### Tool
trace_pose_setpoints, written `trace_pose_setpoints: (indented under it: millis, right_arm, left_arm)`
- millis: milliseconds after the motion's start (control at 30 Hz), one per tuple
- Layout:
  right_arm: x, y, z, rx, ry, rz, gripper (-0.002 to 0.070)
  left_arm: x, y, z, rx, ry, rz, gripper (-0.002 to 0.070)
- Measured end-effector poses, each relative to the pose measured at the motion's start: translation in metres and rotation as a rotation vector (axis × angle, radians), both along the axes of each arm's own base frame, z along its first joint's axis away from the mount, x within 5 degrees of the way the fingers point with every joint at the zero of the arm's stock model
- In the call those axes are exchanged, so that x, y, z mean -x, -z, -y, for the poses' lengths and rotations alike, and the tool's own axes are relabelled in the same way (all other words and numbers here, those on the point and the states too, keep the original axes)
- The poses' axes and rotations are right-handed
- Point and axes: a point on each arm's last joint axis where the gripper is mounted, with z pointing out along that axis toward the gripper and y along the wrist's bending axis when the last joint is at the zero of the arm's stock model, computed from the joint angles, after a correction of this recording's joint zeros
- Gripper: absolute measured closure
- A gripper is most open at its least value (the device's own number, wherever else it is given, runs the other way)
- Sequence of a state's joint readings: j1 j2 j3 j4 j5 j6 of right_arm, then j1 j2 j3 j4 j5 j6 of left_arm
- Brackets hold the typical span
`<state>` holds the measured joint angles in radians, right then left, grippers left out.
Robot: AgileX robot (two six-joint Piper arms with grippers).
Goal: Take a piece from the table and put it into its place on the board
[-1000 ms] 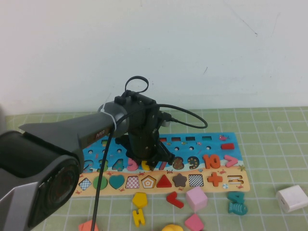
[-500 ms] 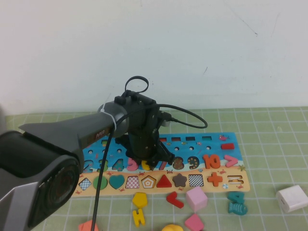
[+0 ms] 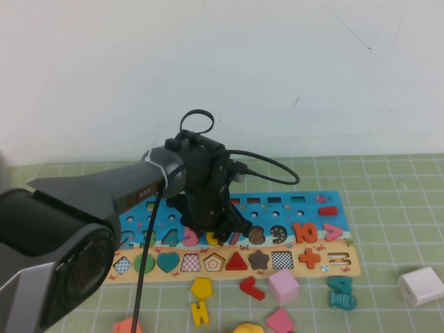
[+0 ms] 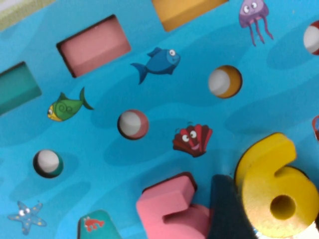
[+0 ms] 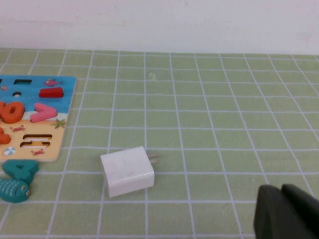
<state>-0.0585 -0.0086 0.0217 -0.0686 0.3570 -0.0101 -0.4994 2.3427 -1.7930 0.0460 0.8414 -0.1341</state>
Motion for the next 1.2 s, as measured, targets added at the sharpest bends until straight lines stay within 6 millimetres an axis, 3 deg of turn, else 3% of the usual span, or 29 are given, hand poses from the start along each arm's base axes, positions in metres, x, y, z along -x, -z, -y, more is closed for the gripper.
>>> trace_pose_setpoints:
  millis: [200, 367, 433, 567, 633, 900, 1200]
  right_arm:
    - [0.000, 0.000, 0.000, 0.000, 0.000, 0.000, 0.0678]
    - [0.000, 0.000, 0.000, 0.000, 0.000, 0.000, 0.0678]
    - [0.000, 0.000, 0.000, 0.000, 0.000, 0.000, 0.0678]
    - [0.000, 0.000, 0.000, 0.000, 0.000, 0.000, 0.0678]
    - [0.000, 0.000, 0.000, 0.000, 0.000, 0.000, 0.0678]
    - [0.000, 0.000, 0.000, 0.000, 0.000, 0.000, 0.0678]
    - [0.000, 0.000, 0.000, 0.000, 0.000, 0.000, 0.0678]
  left_arm:
    - [-0.001, -0.008, 0.000, 0.005, 0.005, 0.020, 0.0326]
    - [-0.001, -0.043, 0.000, 0.026, 0.040, 0.086, 0.0344]
    - [0.001, -0.062, -0.001, 0.034, 0.061, 0.115, 0.0396]
    - [0.009, -0.103, -0.006, 0.041, 0.113, 0.169, 0.0587]
    - [0.016, -0.119, -0.009, 0.045, 0.133, 0.194, 0.0638]
    - [0.072, -0.163, -0.037, 0.125, 0.140, 0.296, 0.0673]
    - [0.159, -0.201, -0.083, 0.220, 0.129, 0.447, 0.0675]
